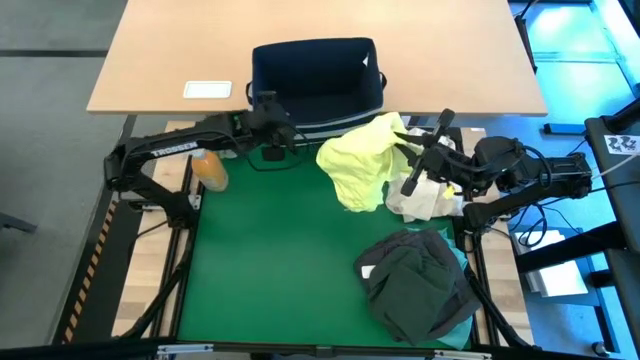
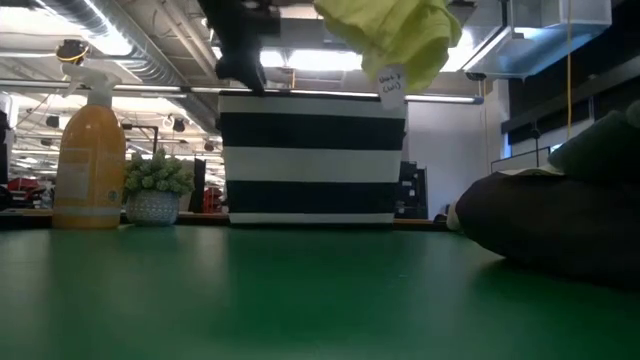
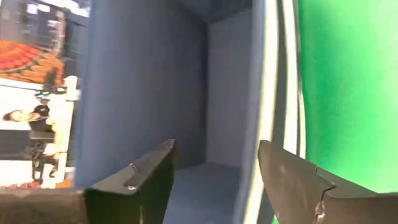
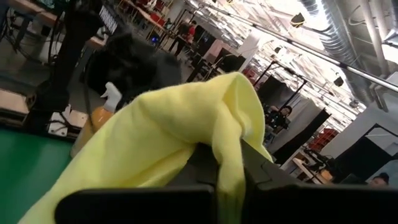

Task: Fold laundry
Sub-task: Fold the yellow shirt on the table

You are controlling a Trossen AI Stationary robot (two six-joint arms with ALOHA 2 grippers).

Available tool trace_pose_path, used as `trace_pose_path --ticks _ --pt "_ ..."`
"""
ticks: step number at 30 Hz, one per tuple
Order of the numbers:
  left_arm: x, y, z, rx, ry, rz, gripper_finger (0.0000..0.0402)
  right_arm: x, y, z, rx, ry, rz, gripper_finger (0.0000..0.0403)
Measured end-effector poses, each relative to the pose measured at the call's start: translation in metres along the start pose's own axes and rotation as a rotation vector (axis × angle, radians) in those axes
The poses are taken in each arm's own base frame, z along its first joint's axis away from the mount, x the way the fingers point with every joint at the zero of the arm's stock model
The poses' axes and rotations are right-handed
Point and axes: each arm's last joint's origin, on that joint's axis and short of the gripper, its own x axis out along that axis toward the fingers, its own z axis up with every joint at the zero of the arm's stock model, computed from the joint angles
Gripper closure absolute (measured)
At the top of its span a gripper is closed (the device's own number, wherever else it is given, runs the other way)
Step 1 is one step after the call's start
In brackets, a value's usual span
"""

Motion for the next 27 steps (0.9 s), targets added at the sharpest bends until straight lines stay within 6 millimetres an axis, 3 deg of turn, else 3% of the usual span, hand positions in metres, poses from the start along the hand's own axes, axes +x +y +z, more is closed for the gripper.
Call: trace_pose_path --ticks 6,12,18,21,27 --pt "-0.046 0.012 -0.005 -0.064 -0.129 0.05 0.0174 0.01 0.011 -0.002 -0.021 0.023 0.017 0.039" --pt "-0.087 0.004 -0.002 -0.133 -0.332 -0.058 0.0174 0.02 0.024 -0.006 0.003 0.052 0.069 0.039" --pt "-0.111 -0.038 0.019 -0.094 -0.503 -0.316 0.0176 0.026 0.041 -0.011 0.078 0.045 0.251 0.039" --pt "-0.12 -0.068 0.027 -0.017 -0.486 -0.317 0.0179 0.028 0.049 -0.018 0.112 0.046 0.291 0.039" --pt "-0.138 -0.104 0.027 -0.055 -0.462 -0.292 0.0179 0.034 0.078 -0.047 0.186 0.066 0.364 0.039"
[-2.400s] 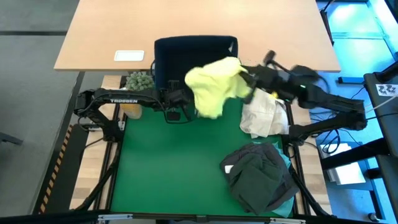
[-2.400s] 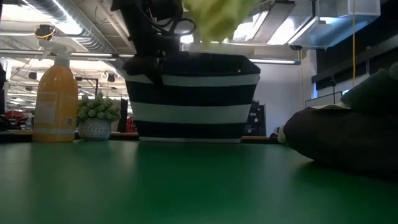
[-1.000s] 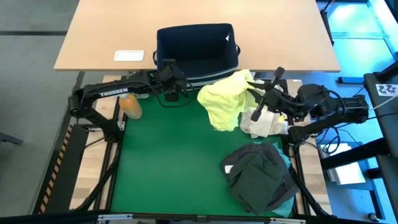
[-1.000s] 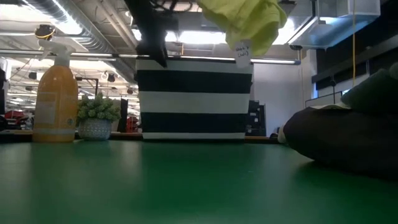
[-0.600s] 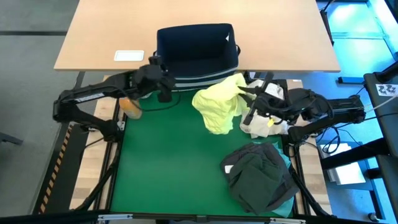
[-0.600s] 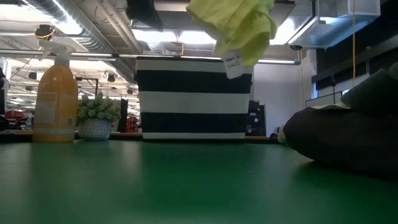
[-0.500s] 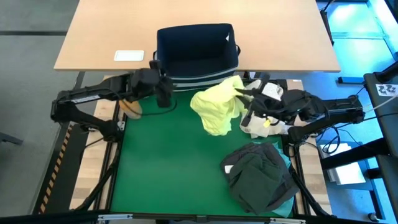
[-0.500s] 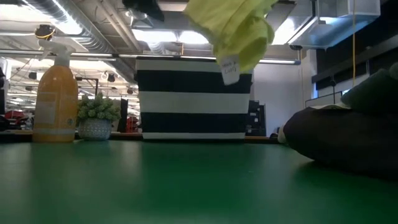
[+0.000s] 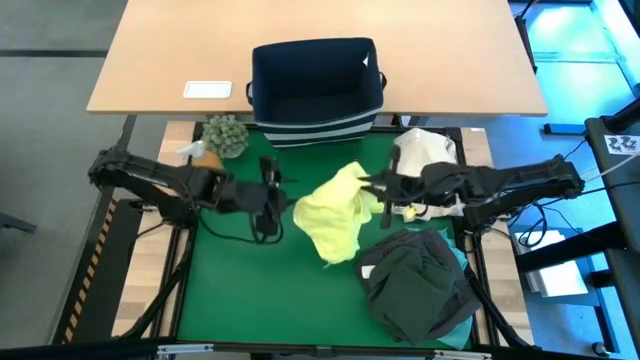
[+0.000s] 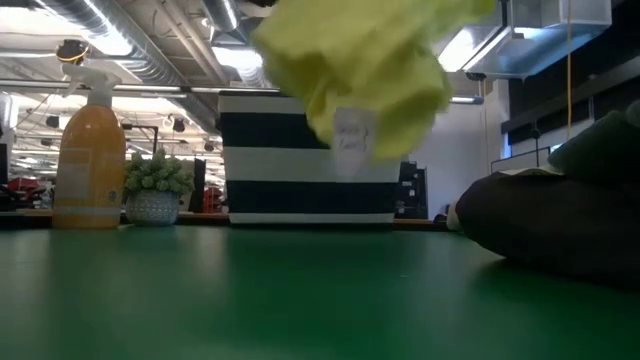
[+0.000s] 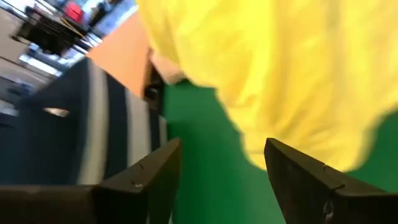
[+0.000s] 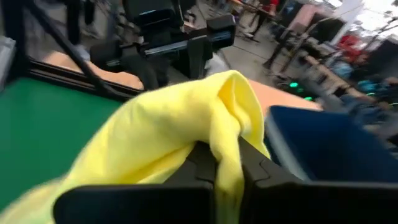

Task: Fold laundry
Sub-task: Fold the yellow shirt on the table

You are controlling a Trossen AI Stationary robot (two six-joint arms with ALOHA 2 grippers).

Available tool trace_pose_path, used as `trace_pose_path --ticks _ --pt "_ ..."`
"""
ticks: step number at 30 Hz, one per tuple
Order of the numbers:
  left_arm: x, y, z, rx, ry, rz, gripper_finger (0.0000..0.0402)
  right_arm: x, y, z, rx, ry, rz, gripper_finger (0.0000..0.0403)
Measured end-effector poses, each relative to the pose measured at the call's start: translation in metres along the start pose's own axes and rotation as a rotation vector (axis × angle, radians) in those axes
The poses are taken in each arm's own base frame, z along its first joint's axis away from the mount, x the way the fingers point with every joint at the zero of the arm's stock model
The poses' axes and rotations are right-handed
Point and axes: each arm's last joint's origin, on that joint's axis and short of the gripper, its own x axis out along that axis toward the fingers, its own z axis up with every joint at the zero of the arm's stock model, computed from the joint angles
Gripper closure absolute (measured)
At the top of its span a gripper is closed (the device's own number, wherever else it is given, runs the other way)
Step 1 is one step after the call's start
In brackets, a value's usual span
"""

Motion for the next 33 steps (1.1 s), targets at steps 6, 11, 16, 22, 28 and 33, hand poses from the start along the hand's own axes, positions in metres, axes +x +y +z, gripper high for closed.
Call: trace_pose_path --ticks 6,11,16,22,28,33 --pt "0.004 -0.038 -0.016 -0.138 0.017 -0.04 0.018 0.017 0.023 -0.047 0.063 -0.038 0.014 0.039" --pt "0.018 -0.076 -0.037 -0.216 -0.032 -0.076 0.018 0.025 0.031 -0.081 0.084 -0.001 -0.03 0.0386" --pt "0.026 -0.099 -0.05 -0.287 -0.143 -0.072 0.018 0.04 0.031 -0.116 0.118 0.168 -0.119 0.0377" --pt "0.029 -0.104 -0.054 -0.367 -0.207 -0.071 0.018 0.06 0.038 -0.143 0.232 0.292 -0.132 0.0366" --pt "0.03 -0.108 -0.058 -0.455 -0.196 -0.104 0.018 0.07 0.047 -0.154 0.238 0.331 -0.1 0.0305" --pt "0.03 -0.113 -0.063 -0.449 -0.187 -0.118 0.018 0.07 0.046 -0.153 0.238 0.328 -0.112 0.0221"
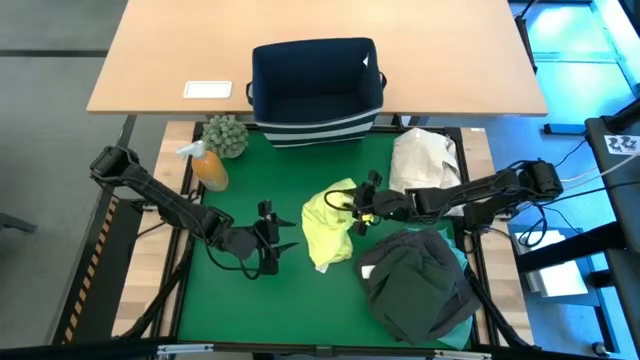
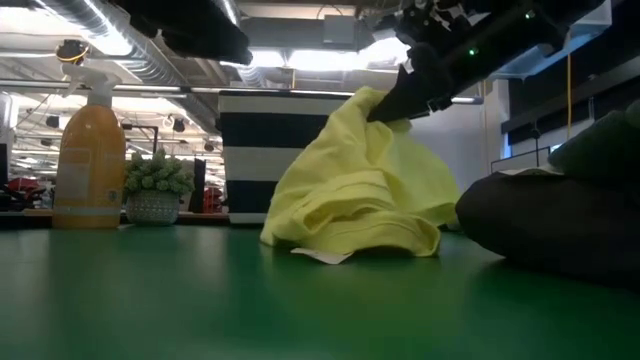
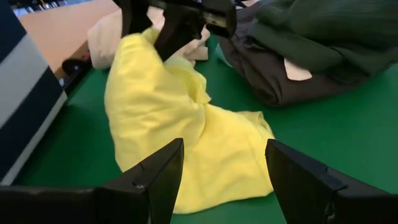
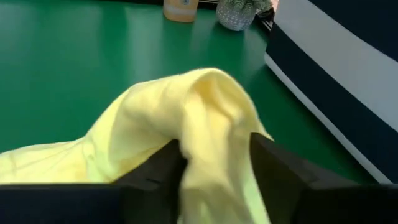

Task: Fold laundry
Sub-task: Fold the yellow shirt on the table

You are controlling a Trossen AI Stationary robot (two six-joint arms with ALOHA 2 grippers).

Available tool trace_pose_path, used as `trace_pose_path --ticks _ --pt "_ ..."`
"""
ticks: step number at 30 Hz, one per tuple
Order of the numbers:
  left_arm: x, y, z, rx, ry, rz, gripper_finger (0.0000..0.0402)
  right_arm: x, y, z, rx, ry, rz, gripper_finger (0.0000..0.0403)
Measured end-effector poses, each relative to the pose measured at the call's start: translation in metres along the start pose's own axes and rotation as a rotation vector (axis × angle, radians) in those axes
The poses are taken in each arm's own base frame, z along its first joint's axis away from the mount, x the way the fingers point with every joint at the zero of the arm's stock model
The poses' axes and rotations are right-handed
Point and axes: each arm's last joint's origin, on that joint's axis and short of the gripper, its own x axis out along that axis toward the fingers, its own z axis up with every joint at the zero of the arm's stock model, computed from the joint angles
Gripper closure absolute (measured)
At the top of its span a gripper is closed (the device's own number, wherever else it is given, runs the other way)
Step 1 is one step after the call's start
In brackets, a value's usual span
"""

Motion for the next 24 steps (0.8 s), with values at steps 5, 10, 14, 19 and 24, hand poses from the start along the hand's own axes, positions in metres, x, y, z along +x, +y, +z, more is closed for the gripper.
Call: trace_pose_path --ticks 5,10,14,19,24 --pt "0.001 0.001 -0.005 -0.052 0.013 0.001 0.018 0.0 0.0 0.003 0.014 -0.03 0.001 0.0152" --pt "0.001 0.0 -0.008 -0.051 0.026 -0.025 0.018 -0.001 0.0 0.01 0.042 -0.089 0.002 0.0117" --pt "0.001 0.0 -0.008 -0.03 0.029 -0.03 0.018 -0.001 0.0 0.012 0.052 -0.112 0.003 0.0112" --pt "0.002 0.0 -0.008 -0.017 0.029 -0.029 0.018 -0.001 0.0 0.015 0.065 -0.14 0.003 0.0112" --pt "0.004 0.003 -0.008 -0.022 0.032 -0.019 0.018 -0.002 0.001 0.019 0.079 -0.179 0.042 0.0111"
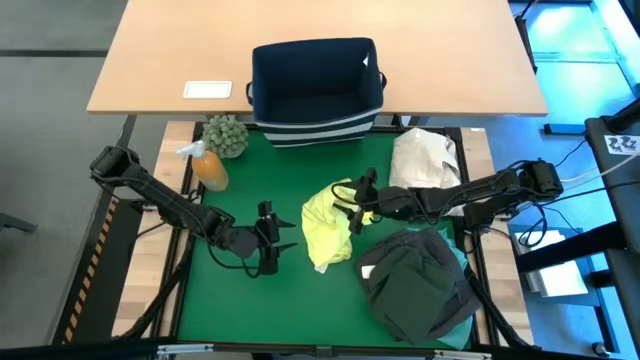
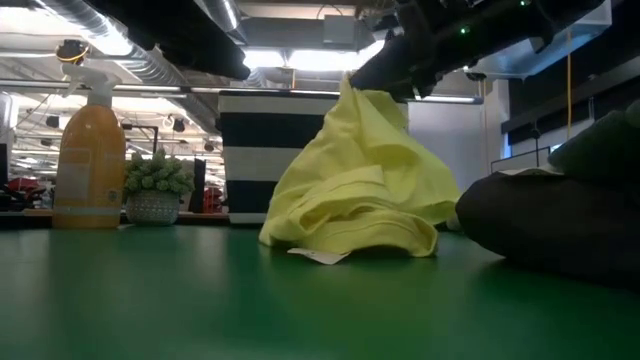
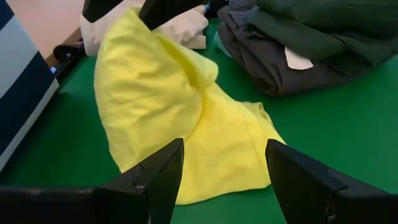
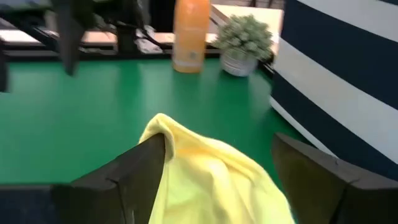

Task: Fold laundry
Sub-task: Fold the yellow shirt on the table

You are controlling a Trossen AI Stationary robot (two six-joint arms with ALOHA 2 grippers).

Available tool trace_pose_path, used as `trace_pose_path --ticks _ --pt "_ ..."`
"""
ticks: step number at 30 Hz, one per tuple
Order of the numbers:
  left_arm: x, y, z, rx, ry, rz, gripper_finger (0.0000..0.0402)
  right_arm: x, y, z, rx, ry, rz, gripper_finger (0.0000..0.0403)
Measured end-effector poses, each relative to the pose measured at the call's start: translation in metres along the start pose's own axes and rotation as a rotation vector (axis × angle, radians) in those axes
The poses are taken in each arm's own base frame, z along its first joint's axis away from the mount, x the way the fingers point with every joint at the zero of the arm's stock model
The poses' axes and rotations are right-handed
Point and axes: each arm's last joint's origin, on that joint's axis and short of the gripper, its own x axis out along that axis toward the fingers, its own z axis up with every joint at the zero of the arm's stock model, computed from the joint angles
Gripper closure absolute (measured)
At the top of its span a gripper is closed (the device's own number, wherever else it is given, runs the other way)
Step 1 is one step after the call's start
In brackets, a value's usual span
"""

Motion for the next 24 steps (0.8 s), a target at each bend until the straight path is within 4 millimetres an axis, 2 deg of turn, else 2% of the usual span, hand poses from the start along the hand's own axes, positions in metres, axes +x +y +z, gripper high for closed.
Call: trace_pose_path --ticks 5,9,16,24 --pt "0.001 0.001 0.0 -0.003 0.001 0.005 0.018 0.0 0.003 0.006 0.024 -0.055 0.112 0.0111" --pt "0.005 -0.002 -0.003 0.009 0.025 -0.021 0.018 -0.001 0.004 0.006 0.023 -0.055 0.129 0.0111" --pt "0.024 -0.009 -0.02 0.055 0.108 -0.021 0.018 0.0 0.004 0.006 0.044 -0.05 0.129 0.0111" --pt "0.044 -0.005 -0.029 0.046 0.159 -0.015 0.018 0.0 0.004 0.006 0.047 -0.052 0.129 0.0111"
